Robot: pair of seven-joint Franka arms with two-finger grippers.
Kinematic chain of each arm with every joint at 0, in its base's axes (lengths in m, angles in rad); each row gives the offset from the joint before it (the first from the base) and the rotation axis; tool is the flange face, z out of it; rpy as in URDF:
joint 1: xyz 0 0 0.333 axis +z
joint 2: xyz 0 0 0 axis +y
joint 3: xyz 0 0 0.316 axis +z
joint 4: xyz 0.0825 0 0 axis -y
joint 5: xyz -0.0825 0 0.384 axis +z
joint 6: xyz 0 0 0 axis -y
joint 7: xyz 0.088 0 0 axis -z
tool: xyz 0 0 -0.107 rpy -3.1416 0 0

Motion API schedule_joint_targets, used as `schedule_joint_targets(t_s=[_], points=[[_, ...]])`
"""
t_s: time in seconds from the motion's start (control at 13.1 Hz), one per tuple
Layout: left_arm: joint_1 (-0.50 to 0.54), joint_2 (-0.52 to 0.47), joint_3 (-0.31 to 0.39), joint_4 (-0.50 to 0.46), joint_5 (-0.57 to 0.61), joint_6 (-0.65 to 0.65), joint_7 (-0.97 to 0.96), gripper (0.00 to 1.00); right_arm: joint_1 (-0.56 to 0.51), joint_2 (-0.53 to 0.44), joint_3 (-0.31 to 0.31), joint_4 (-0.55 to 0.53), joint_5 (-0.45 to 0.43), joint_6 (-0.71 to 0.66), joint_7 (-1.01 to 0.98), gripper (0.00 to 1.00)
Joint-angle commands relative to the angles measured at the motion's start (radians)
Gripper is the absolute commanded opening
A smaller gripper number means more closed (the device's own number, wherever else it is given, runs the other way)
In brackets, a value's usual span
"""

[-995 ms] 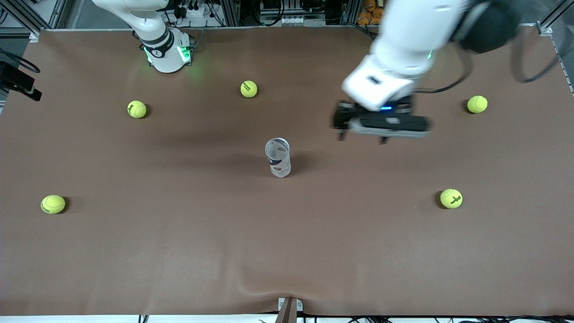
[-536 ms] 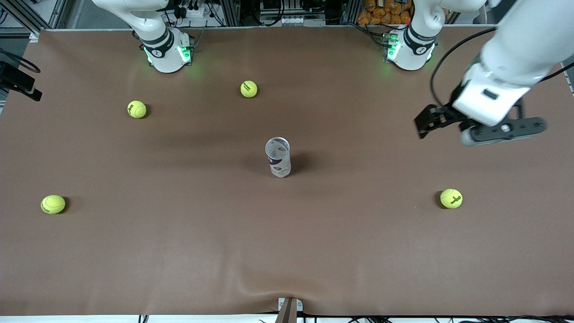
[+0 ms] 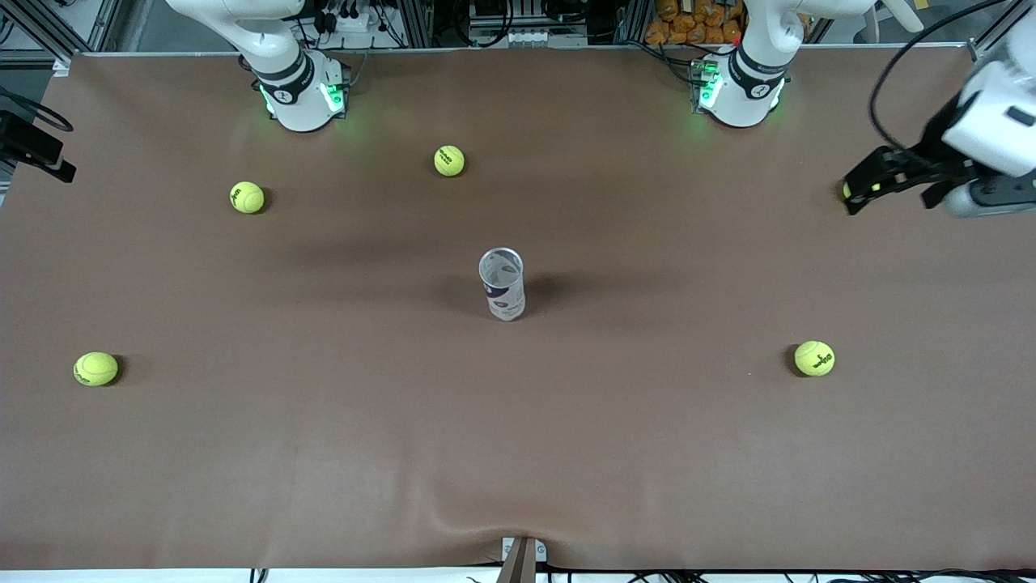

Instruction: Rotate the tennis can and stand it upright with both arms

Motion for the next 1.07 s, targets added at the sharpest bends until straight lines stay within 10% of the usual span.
schedule_joint_targets(t_s=[0.0,0.99], points=[[0.011,-0.027,-0.014,-0.043,0.016,0.033,0.030,1.00,0.005,0.006,0.000,0.015,-0.002,-0.004,0.018,1.00],[0.078,-0.014,-0.008,0.011,0.017,-0.007,0.044,1.00,0.005,0.006,0.000,0.015,-0.002,-0.004,0.018,1.00]])
